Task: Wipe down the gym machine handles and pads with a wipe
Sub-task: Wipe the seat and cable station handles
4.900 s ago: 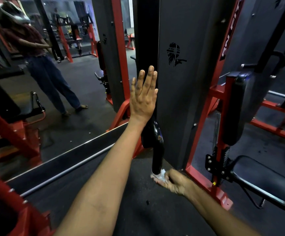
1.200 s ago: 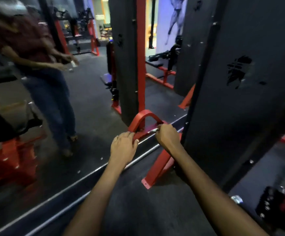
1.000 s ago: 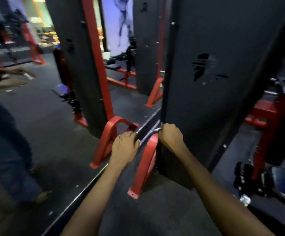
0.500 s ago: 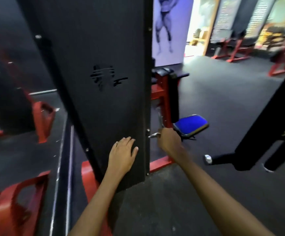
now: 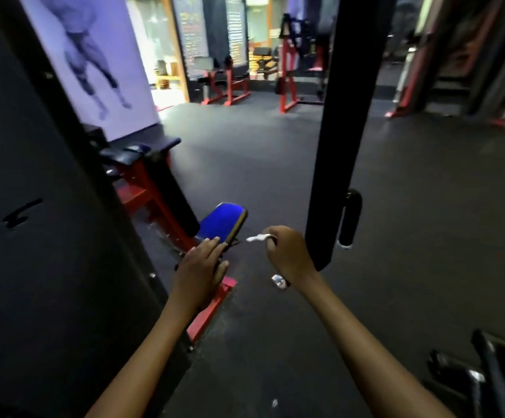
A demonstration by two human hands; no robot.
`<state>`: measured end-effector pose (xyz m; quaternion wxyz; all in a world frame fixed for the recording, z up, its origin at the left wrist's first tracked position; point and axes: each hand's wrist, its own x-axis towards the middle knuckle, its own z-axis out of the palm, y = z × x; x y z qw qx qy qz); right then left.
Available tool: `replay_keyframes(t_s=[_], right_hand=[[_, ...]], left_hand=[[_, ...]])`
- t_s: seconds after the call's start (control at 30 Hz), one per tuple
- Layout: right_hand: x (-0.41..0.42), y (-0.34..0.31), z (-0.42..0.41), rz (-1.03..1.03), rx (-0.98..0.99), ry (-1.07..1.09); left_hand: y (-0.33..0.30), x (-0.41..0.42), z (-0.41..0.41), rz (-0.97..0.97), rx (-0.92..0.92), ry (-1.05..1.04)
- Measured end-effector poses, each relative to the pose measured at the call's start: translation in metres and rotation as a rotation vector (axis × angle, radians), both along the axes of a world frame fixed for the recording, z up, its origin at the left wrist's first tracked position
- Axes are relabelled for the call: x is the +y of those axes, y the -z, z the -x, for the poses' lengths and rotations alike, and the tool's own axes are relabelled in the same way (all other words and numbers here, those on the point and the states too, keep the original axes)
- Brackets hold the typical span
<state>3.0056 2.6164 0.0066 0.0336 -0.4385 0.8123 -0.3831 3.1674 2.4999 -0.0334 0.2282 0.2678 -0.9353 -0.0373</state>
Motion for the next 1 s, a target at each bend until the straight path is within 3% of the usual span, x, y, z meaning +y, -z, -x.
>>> replay_keyframes(t_s=[0.13, 0.4, 0.5, 0.57, 0.63, 0.7, 0.73, 0.8, 0.9, 1.0], right_hand=[[0.038, -0.002, 0.033, 0.052, -0.001, 0.09], [0.066, 0.009, 0.019, 0.134, 0.026, 0.259], [0.049, 0.018, 0.021, -0.042, 0.087, 0.28], [0.036, 0.019, 0.016, -0.145, 0.038, 0.252], [0.028, 0.032, 0.015, -0.072, -0.014, 0.286], [0.03, 0.055, 0.008, -0.095, 0.136, 0.217], [0.03, 0.053, -0.008, -0.176, 0.069, 0.229], [0.026, 0.059, -0.024, -0.139, 0.18, 0.267], [0.029, 0.065, -0.04, -0.082, 0.254, 0.103], [0.032, 0.047, -0.019, -0.166, 0.31, 0.189]], left_hand=[[-0.02, -0.022, 0.071, 0.091, 0.105, 0.289], [-0.071, -0.031, 0.185, 0.434, 0.481, 0.864], [-0.099, -0.025, 0.214, 0.593, 0.631, 1.003], [-0.117, -0.017, 0.229, 0.676, 0.665, 1.051], [-0.125, -0.007, 0.24, 0.638, 0.681, 1.059], [-0.123, 0.002, 0.248, 0.551, 0.702, 1.045], [-0.12, 0.003, 0.251, 0.535, 0.719, 1.032], [-0.115, 0.006, 0.256, 0.544, 0.748, 0.998], [-0.111, 0.008, 0.261, 0.574, 0.782, 0.98], [-0.109, 0.01, 0.264, 0.556, 0.815, 0.976]])
